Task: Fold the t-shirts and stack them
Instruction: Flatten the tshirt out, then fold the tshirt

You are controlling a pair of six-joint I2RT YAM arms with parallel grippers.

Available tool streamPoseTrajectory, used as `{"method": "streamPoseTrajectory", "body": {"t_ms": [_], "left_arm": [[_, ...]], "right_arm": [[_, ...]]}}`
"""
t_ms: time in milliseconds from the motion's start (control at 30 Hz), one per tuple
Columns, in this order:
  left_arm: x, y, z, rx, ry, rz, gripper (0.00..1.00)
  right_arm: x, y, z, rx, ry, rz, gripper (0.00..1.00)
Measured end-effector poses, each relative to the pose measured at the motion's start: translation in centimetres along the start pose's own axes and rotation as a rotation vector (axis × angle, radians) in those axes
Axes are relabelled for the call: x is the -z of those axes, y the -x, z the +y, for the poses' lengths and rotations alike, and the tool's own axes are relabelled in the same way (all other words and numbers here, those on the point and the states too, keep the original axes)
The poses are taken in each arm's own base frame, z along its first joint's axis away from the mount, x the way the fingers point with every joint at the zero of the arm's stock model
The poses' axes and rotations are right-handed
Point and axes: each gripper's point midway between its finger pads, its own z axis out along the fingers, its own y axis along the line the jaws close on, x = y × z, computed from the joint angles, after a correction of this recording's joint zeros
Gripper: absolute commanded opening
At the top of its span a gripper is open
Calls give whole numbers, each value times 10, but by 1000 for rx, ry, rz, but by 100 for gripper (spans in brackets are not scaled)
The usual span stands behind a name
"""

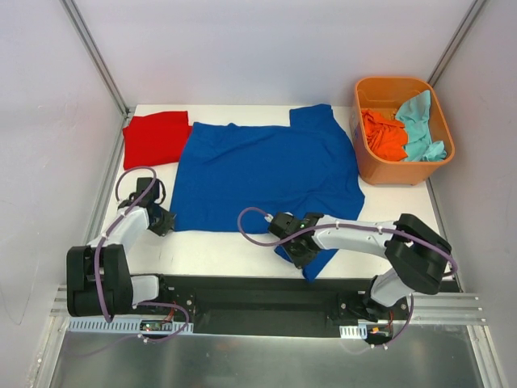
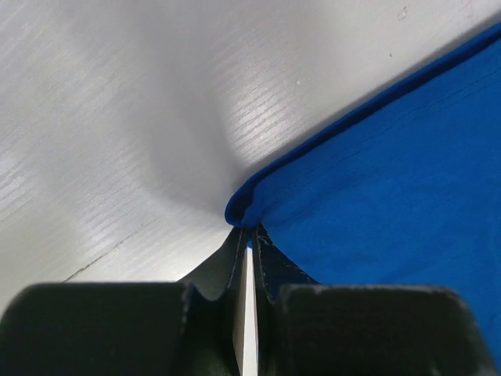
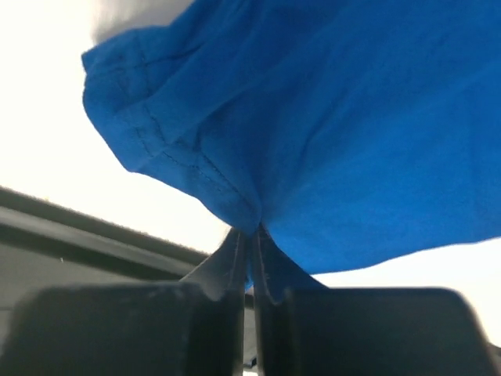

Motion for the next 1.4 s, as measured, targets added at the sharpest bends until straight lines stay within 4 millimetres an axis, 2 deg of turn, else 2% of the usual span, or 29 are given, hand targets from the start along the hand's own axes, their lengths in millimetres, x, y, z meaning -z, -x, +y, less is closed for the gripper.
{"method": "streamPoseTrajectory", "body": {"t_ms": [100, 300, 433, 633, 767, 867, 1000, 1200, 1400], "left_arm": [[7, -2, 4, 12, -23, -15, 0], [36, -8, 25, 98, -52, -81, 0], [54, -16, 45, 161, -72, -120, 0], [52, -45, 73, 225, -62, -64, 0], [60, -51, 80, 259, -46, -49, 0], [75, -44, 77, 269, -65, -78, 0], [90, -34, 67, 275, -103, -103, 0], [85, -30, 53, 270, -83, -72, 0], [90, -11, 17, 252, -106, -59, 0]], "right_arm": [[10, -12, -2, 9, 0, 8, 1], [64, -40, -11, -9, 61, -48, 2], [88, -63, -11, -25, 126, -47, 2], [106, -98, 5, 36, 212, 16, 2], [111, -114, 7, 72, 208, 60, 2], [115, -111, -2, 58, 160, 43, 1], [120, -95, -22, -12, 78, -5, 1], [128, -62, -61, -135, -37, -82, 1], [145, -16, -93, -175, -129, -143, 1]]}}
